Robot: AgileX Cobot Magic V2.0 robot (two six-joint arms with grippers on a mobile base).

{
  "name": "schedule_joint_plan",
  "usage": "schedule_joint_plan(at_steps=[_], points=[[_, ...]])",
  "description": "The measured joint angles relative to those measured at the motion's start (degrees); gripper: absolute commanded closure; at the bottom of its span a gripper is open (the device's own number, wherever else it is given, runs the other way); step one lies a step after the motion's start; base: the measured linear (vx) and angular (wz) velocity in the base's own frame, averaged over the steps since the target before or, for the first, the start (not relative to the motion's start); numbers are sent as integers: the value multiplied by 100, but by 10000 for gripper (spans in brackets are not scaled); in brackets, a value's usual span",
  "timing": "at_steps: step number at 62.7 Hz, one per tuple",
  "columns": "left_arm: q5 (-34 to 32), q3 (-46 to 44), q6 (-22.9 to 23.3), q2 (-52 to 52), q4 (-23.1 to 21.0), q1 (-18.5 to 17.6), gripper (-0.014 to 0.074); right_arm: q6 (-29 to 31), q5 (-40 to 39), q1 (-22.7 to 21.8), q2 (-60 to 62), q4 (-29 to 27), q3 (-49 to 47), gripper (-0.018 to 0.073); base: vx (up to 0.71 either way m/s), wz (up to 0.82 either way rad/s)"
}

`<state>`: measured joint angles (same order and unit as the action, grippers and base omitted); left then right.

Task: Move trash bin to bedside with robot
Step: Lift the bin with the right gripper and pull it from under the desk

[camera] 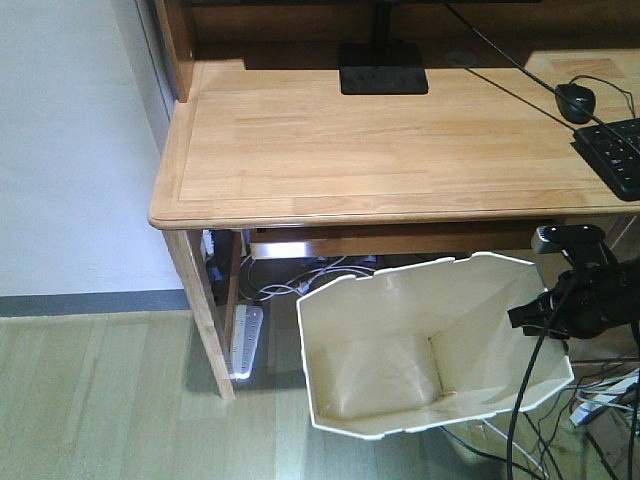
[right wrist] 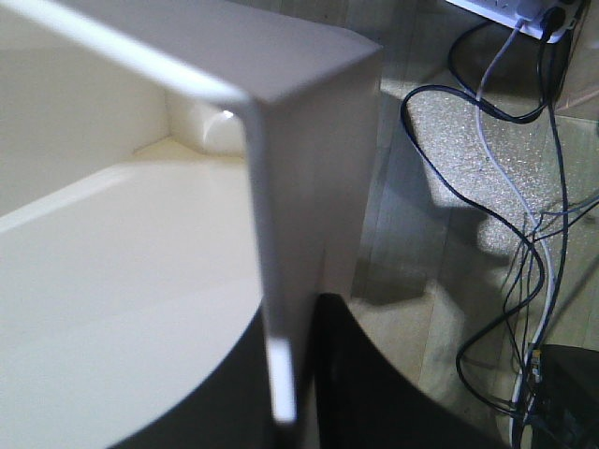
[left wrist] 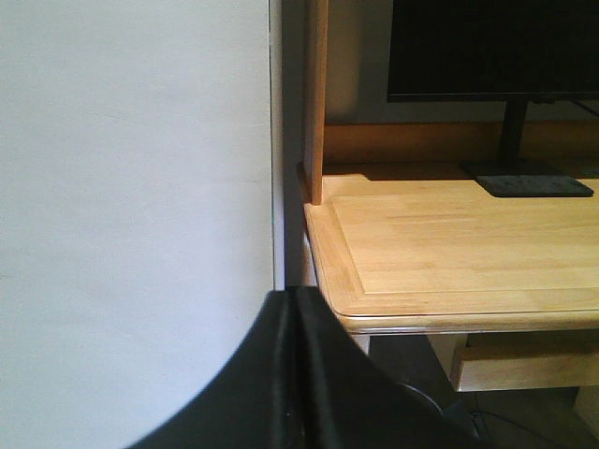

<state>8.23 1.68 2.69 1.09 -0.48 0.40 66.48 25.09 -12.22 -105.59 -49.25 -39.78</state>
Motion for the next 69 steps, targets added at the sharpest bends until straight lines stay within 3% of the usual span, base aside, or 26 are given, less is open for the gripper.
schedule_joint_plan(at_steps=[69], points=[[0,0,0,0,0,0,602,4,170,-6,0,38,0,565,-1,2]])
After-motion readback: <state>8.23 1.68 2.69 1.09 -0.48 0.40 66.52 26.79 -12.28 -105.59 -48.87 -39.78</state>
